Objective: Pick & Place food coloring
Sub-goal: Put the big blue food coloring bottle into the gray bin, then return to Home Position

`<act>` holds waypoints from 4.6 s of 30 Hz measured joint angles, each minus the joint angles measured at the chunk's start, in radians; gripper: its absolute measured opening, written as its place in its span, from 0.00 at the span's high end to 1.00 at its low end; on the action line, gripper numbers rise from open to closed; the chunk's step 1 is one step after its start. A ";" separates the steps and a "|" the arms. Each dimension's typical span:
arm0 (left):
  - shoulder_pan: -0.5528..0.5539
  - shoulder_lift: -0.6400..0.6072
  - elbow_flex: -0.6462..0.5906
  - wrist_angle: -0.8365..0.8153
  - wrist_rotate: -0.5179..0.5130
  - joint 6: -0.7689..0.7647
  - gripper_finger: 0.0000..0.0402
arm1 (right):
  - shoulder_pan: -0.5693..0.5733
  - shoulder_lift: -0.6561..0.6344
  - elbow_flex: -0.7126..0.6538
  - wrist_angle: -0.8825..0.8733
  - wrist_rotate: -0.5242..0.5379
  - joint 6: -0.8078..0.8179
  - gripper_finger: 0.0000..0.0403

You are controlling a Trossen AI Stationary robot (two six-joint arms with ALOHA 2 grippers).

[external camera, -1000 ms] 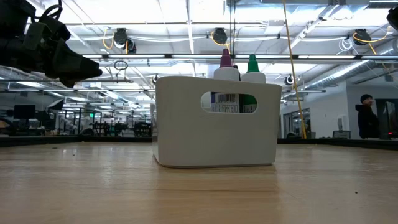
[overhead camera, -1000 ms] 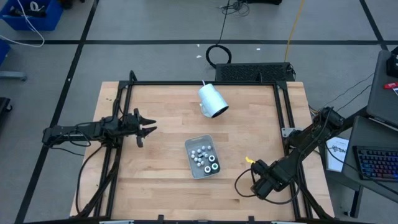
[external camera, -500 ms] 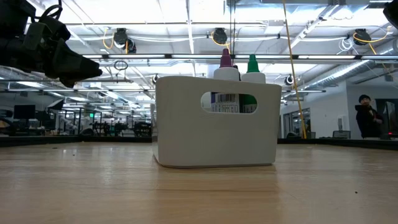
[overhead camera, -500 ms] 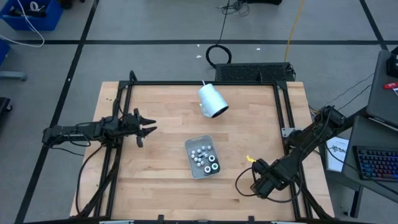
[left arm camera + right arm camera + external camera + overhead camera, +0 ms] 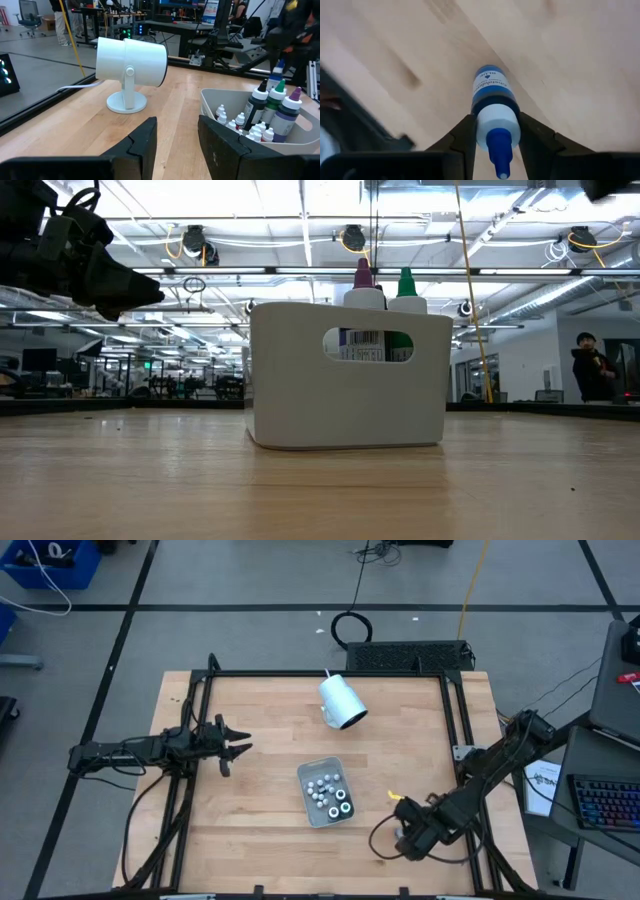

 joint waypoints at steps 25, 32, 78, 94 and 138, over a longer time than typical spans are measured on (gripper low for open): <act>0.000 0.000 0.000 0.000 0.000 0.000 0.63 | -0.546 0.321 0.880 -0.299 0.016 -1.182 0.74; 0.000 0.000 0.000 0.000 0.000 0.000 0.63 | -0.567 0.550 1.110 -0.476 -0.026 -1.261 0.74; 0.000 0.000 0.000 0.000 0.000 0.000 0.63 | -0.522 0.645 1.053 -0.446 -0.099 -1.344 0.74; 0.000 0.000 0.000 0.000 0.000 0.000 0.63 | -0.528 0.644 0.934 -0.362 -0.151 -1.377 0.74; 0.000 0.000 0.000 0.000 0.000 0.000 0.63 | -0.494 0.298 0.794 -0.297 0.097 -1.068 0.37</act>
